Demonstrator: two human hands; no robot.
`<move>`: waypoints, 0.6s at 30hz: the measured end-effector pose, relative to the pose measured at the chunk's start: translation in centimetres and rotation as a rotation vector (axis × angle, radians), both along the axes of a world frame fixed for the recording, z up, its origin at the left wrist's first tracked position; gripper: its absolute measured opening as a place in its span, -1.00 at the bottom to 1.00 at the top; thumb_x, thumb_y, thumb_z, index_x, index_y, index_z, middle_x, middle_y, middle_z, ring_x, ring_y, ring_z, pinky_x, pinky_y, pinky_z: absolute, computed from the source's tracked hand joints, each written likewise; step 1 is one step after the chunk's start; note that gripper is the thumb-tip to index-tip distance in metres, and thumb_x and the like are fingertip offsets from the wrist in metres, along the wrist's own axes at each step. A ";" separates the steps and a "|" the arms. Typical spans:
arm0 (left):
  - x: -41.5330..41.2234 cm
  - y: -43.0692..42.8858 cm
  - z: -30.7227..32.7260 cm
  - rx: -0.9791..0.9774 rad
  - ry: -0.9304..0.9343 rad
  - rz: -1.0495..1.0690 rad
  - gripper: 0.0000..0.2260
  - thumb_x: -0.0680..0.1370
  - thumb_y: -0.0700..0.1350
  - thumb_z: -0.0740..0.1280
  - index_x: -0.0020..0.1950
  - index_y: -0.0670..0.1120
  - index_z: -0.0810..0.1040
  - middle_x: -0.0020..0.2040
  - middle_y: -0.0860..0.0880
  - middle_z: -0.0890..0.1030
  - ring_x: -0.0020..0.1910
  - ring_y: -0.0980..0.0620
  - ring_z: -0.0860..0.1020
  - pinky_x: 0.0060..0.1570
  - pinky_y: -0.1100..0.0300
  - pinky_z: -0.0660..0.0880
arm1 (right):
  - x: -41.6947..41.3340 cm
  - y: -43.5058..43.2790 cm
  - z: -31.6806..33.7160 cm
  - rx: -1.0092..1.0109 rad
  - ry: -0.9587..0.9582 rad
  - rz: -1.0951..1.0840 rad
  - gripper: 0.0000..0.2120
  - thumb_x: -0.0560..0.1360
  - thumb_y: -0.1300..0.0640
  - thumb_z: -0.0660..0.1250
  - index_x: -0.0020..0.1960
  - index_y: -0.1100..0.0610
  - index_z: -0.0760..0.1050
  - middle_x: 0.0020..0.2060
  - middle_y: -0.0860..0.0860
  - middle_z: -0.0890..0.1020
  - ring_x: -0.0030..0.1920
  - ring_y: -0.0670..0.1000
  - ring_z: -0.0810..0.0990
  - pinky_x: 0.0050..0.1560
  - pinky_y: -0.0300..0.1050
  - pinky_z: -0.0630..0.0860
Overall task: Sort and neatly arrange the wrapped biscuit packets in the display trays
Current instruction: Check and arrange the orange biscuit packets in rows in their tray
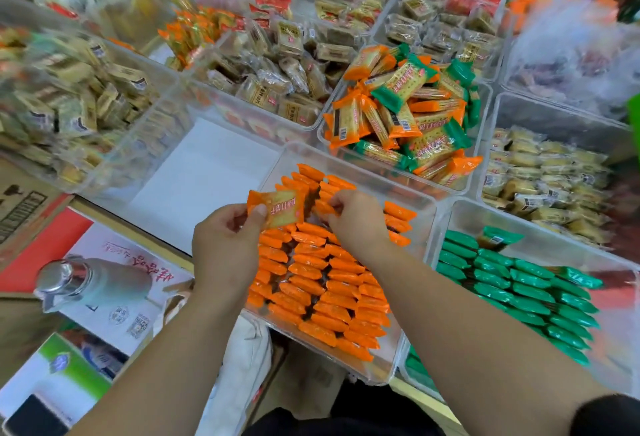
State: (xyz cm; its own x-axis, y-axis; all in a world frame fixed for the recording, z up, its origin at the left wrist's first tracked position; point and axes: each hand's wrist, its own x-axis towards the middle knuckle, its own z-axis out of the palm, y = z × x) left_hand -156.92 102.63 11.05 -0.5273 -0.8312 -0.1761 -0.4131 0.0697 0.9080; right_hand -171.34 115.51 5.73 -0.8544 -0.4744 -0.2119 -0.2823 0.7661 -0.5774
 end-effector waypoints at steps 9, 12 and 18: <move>5.9 2.1 -1.1 0.446 0.041 0.118 -0.88 0.59 -0.08 0.39 -0.05 -0.09 0.69 -0.42 0.12 0.49 -0.35 0.08 0.36 -0.25 0.17 0.33 | 1.0 -0.4 -2.5 0.302 0.357 0.210 -0.85 0.55 0.10 0.31 -0.04 0.02 0.67 -0.08 -0.02 0.66 0.08 0.14 0.47 -0.01 0.01 0.37; 6.5 2.2 -1.0 0.453 0.038 0.098 -0.86 0.61 -0.12 0.36 -0.05 -0.13 0.68 -0.49 0.17 0.45 -0.45 0.18 0.36 -0.30 0.24 0.31 | 1.1 0.3 -2.8 0.262 0.343 0.257 -0.78 0.56 0.08 0.27 -0.02 0.01 0.71 -0.04 -0.05 0.69 0.11 0.15 0.45 0.06 0.04 0.31; 7.0 2.2 -0.9 0.489 0.037 0.088 -0.85 0.59 -0.07 0.38 0.01 -0.13 0.69 -0.43 0.12 0.45 -0.33 0.08 0.33 -0.31 0.26 0.32 | 2.1 2.3 -1.0 0.196 0.180 0.319 -0.61 0.57 0.04 0.10 0.23 -0.03 0.63 0.21 -0.09 0.65 0.33 0.09 0.37 0.30 0.12 0.20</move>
State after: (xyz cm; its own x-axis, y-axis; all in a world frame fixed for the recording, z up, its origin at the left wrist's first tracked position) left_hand -149.93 104.87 10.11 -0.4719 -0.6978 -0.5389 -0.3655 -0.4014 0.8398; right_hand -169.27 117.80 4.69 -0.7031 -0.6866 -0.1851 -0.6063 0.7148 -0.3484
